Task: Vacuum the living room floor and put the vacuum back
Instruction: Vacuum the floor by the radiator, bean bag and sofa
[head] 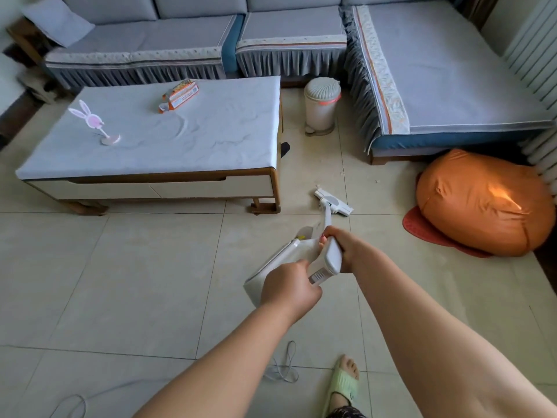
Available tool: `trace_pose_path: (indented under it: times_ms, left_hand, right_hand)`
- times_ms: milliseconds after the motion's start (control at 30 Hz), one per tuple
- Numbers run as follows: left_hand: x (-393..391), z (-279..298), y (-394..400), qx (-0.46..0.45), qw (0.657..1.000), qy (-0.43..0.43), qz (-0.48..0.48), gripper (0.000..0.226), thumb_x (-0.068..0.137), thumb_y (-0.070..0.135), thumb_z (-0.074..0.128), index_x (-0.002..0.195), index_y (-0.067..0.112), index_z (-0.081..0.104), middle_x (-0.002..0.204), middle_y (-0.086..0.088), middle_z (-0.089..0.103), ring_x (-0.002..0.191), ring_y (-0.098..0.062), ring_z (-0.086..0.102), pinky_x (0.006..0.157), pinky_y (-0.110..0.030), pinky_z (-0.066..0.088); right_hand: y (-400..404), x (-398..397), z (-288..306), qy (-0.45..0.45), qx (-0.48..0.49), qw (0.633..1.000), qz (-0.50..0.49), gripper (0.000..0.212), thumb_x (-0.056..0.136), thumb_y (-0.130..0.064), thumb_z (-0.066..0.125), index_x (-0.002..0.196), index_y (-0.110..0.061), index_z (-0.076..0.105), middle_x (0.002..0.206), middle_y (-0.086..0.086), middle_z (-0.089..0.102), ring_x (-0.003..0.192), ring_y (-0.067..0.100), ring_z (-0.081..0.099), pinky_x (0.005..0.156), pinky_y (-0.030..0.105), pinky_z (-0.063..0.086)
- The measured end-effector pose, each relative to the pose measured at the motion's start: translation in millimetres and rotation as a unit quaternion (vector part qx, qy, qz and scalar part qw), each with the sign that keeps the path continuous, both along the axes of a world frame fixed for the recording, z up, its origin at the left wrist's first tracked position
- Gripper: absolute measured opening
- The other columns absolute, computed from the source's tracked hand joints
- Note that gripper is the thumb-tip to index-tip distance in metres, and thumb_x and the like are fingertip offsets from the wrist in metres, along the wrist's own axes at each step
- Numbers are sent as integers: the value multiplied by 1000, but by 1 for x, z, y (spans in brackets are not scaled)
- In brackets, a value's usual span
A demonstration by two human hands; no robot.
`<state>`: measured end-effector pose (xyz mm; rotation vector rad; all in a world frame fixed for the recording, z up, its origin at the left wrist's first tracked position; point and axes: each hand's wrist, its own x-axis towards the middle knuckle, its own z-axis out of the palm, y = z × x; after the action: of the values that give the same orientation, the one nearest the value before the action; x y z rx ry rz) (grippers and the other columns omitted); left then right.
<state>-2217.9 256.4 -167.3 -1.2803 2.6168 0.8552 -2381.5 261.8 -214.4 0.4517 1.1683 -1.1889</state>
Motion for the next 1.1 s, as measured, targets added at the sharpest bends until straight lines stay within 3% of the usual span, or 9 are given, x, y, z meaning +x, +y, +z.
trace_pose_path:
  times_ms: [333, 433, 500, 667, 767, 867, 967, 1100]
  left_hand:
    - [-89, -2, -6, 18, 1000, -13, 18, 13, 80, 26, 57, 90, 29, 50, 84, -1, 64, 78, -25, 56, 58, -27, 33]
    - [-114, -3, -11, 22, 999, -10, 29, 13, 80, 25, 56, 88, 29, 47, 84, -1, 63, 77, -26, 53, 59, -28, 33]
    - [-129, -3, -12, 25, 999, -9, 35, 11, 81, 25, 56, 88, 29, 48, 87, -2, 64, 75, -25, 51, 60, -28, 33]
    - [-150, -10, -7, 20, 1000, -23, -4, 28, 83, 23, 55, 111, 26, 57, 96, -4, 66, 89, -29, 60, 64, -27, 36]
    - [-160, -21, -5, -2, 998, -36, -49, 49, 86, 23, 53, 134, 33, 48, 106, -5, 66, 97, -30, 61, 70, -28, 41]
    - [-166, -27, -7, -10, 995, -47, -85, 61, 87, 22, 52, 144, 38, 37, 114, -4, 64, 102, -31, 61, 79, -31, 47]
    - [-175, -28, -15, -15, 994, -49, -93, 55, 86, 21, 52, 138, 36, 45, 107, -5, 65, 97, -31, 61, 73, -30, 45]
    - [-186, -21, -38, -32, 992, -63, -109, 36, 83, 22, 53, 119, 23, 58, 100, -7, 65, 92, -32, 61, 66, -29, 40]
  right_hand:
    - [-11, -89, -13, -9, 8, 1000, 22, 18, 85, -9, 52, 67, -9, 51, 49, 0, 53, 37, 10, 51, 45, 17, 49]
    - [-16, -112, -19, -22, -17, 1000, -5, 5, 85, -10, 56, 84, -6, 57, 54, 1, 57, 43, 11, 56, 56, 20, 53]
    - [-14, -125, -21, -30, -27, 999, -35, 6, 85, -12, 59, 83, -6, 57, 58, 2, 60, 47, 11, 58, 64, 20, 52]
    - [-2, -143, -15, -34, 11, 999, -28, 13, 85, -19, 63, 83, -6, 61, 63, 3, 64, 51, 14, 61, 62, 25, 54]
    - [9, -147, -7, 0, 72, 997, 27, 18, 83, -19, 66, 92, -3, 61, 63, 12, 66, 49, 22, 63, 56, 30, 56]
    - [18, -149, -8, 16, 83, 995, 57, 17, 85, -14, 65, 99, -6, 60, 70, 13, 70, 57, 24, 68, 60, 34, 54]
    - [13, -155, -14, 20, 91, 995, 33, 2, 84, -6, 60, 83, -8, 59, 58, 5, 65, 45, 17, 62, 61, 31, 52]
    - [-9, -162, -15, 46, 93, 995, 5, 16, 81, -5, 55, 66, -11, 53, 51, -1, 55, 44, 13, 54, 59, 26, 48]
